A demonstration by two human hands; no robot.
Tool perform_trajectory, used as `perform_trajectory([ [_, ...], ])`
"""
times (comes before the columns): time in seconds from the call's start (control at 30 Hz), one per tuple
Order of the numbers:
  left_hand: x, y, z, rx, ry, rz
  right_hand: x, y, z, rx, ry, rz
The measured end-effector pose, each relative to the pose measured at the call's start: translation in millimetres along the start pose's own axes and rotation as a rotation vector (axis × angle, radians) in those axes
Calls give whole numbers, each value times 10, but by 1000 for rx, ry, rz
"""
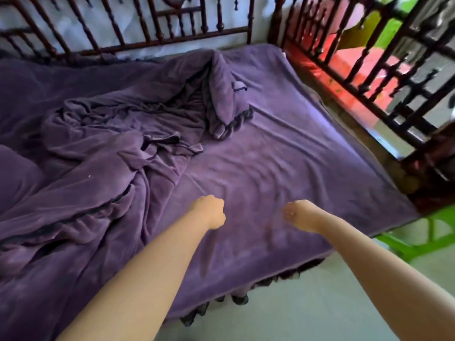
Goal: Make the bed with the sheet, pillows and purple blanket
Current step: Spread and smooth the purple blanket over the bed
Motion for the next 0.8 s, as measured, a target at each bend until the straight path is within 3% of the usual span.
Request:
perform_trajectory([
  [0.2,180,530,962,-43,9,15,256,1071,676,-128,39,136],
  [0.53,698,957,2929,-22,92,-79,664,2283,2359,-223,52,46],
  [0.63,612,1110,3426,-16,72,-102,570,2760,2703,-390,91,84],
  [0.8,338,1539,3923,-85,129,-124,167,3753,2927,-875,67,247],
])
Point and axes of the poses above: each hand's wrist, its own z-axis towards the middle knuckle, its own x-axis out of the back of the hand, y = z × x, the point moved 6 cm from there along z, towards the middle knuckle, and after that the axes turned 12 degrees about -x, right-handed, at the moved point
